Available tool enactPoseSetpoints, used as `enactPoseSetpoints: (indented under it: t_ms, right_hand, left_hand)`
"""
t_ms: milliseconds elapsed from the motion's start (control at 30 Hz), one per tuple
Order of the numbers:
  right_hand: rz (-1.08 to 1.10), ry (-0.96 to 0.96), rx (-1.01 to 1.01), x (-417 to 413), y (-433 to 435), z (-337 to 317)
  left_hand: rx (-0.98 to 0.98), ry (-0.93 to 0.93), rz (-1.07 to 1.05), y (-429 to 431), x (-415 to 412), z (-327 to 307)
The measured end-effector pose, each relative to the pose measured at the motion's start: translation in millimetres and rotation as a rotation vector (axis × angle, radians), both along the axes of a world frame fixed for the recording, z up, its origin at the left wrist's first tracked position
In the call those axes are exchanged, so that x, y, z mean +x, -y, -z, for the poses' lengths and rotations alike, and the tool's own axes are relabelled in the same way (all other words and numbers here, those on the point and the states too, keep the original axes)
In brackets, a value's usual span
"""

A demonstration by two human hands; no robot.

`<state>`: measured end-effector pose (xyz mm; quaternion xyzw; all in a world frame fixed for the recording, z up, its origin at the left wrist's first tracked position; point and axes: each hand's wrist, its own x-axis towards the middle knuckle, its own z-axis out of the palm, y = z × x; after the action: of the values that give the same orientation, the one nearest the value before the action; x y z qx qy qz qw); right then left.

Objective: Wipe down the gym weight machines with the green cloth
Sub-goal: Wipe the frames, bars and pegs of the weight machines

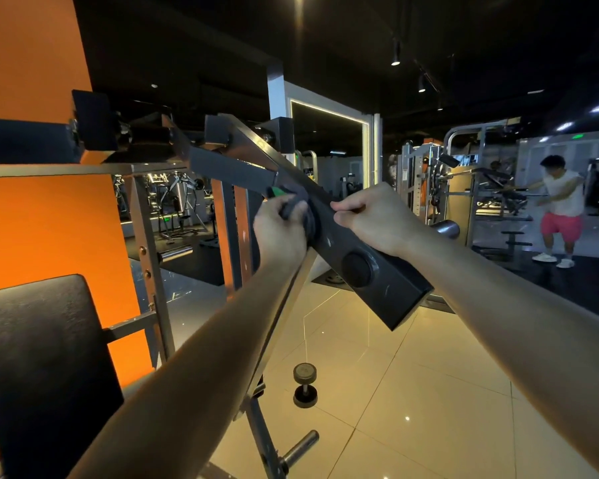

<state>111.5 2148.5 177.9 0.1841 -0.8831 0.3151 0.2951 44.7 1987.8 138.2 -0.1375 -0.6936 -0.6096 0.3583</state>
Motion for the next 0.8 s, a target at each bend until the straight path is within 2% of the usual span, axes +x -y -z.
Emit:
enactPoseSetpoints:
  t_ms: [67, 133, 300, 433, 633, 800]
  right_hand:
    - [0.002, 0.002, -0.002, 5.1, -4.4, 3.3]
    - [0.009, -0.006, -0.002, 9.6, -7.3, 7.8]
    - [0.03, -0.043, -0.015, 12.1, -7.4, 17.0]
    - [0.018, -0.066, -0.012, 10.8, -8.0, 17.7]
    - [0.018, -0.054, -0.048, 13.1, -8.7, 21.1]
    - [0.022, -0.062, -0.065, 13.1, -8.5, 21.2]
  left_hand:
    - [0.061, -0.02, -0.031, 1.8, -10.5, -10.9]
    - [0.044, -0.039, -0.042, -6.8, 0.5, 0.9]
    - [-0.197, -0.174, -0.011, -27.5, 45.6, 60.3]
    - [-0.281, -0.291, -0.046, -12.1, 21.9, 44.4]
    - [-0.148, -0.25, -0.094, -10.6, 7.6, 28.2]
    - [-0.385, -0.248, -0.018, -7.1, 32.5, 77.1]
